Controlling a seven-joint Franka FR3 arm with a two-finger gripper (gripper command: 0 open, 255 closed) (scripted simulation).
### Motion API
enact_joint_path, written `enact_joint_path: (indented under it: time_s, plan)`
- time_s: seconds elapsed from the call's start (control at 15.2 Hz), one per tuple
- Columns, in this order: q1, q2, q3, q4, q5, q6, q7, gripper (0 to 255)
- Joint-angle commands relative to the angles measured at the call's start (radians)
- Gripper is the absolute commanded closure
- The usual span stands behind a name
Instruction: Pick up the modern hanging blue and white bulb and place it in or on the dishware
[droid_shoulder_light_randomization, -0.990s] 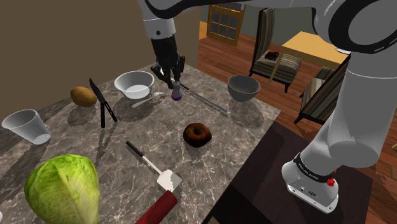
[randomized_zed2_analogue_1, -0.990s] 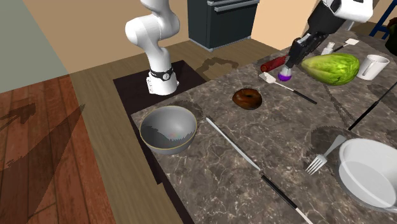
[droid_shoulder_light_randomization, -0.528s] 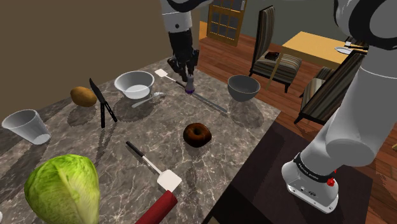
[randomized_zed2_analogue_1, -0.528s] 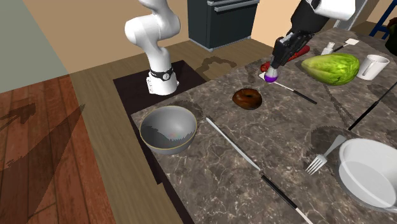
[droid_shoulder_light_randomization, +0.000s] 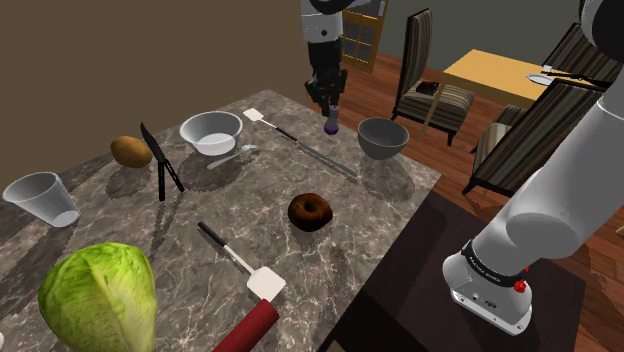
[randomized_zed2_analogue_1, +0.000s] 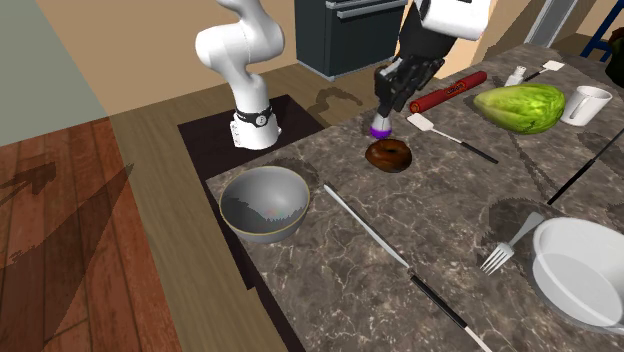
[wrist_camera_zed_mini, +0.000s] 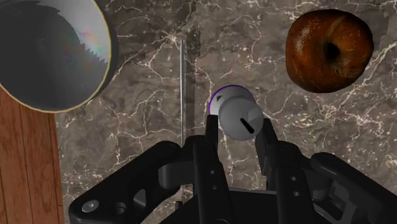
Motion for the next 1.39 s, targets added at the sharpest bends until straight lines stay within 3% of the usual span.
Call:
enact_joint_path:
  time_s: [0.0, 0.53, 1.12, 1.32]
  plan:
    - [-0.026, -0.034, -0.023, -0.037, -0.003, 0.003, -0.051, 255]
    - [-0.119, -0.111, -0.121, -0.118, -0.039, 0.011, -0.239, 255]
    - [-0.220, -0.123, -0.235, -0.123, -0.094, 0.016, -0.445, 255]
    - [-0.220, -0.121, -0.235, -0.160, -0.094, 0.056, -0.442, 255]
